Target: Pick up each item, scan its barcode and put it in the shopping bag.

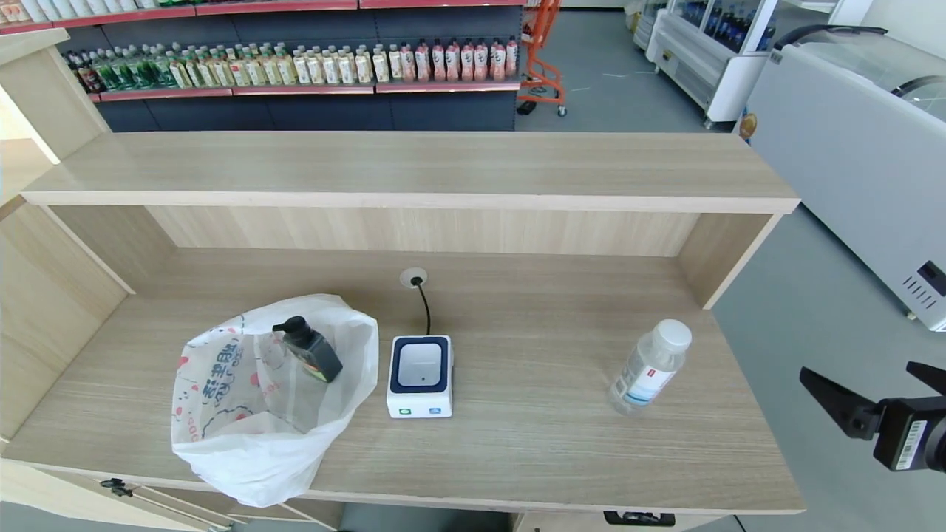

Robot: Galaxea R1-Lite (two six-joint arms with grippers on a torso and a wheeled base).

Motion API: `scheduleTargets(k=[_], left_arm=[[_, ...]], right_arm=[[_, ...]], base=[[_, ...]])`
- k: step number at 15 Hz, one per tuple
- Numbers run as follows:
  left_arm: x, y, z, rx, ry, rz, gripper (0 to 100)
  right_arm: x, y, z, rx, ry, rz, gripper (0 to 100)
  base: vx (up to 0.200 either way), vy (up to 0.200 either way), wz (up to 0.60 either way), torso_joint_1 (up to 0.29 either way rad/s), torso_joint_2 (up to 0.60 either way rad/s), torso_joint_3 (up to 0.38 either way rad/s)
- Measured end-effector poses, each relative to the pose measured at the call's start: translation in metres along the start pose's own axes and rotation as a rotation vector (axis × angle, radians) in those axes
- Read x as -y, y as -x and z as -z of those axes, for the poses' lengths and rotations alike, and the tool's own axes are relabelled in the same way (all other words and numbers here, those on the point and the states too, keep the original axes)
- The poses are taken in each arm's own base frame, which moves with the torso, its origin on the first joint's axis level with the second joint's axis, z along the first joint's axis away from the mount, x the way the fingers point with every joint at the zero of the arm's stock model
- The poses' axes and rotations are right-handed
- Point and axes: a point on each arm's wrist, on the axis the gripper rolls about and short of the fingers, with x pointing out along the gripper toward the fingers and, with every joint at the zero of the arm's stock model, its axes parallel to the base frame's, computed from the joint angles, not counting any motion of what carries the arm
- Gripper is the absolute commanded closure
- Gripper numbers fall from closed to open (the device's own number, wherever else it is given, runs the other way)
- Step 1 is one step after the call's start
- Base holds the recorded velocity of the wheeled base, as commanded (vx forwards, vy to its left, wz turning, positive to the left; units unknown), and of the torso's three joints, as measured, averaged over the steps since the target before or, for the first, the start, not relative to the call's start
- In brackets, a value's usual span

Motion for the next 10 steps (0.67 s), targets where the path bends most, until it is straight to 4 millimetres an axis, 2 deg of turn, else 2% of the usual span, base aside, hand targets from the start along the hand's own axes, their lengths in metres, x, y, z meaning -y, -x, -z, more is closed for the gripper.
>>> scheduleTargets(k=[5,10], left_arm=[[0.0,0.0,0.0,0.0,0.0,0.0,0],[0.0,0.0,0.0,0.0,0.0,-0.001,0]], right_arm=[[-0.003,0.002,0.02,-0.138,0.068,-0.132,0],[-0.003,-0.003,0.033,-0.216,0.137,-0.108,0]], base=[[0.0,0.0,0.0,0.0,0.0,0.0],[0.0,0.0,0.0,0.0,0.0,0.0]])
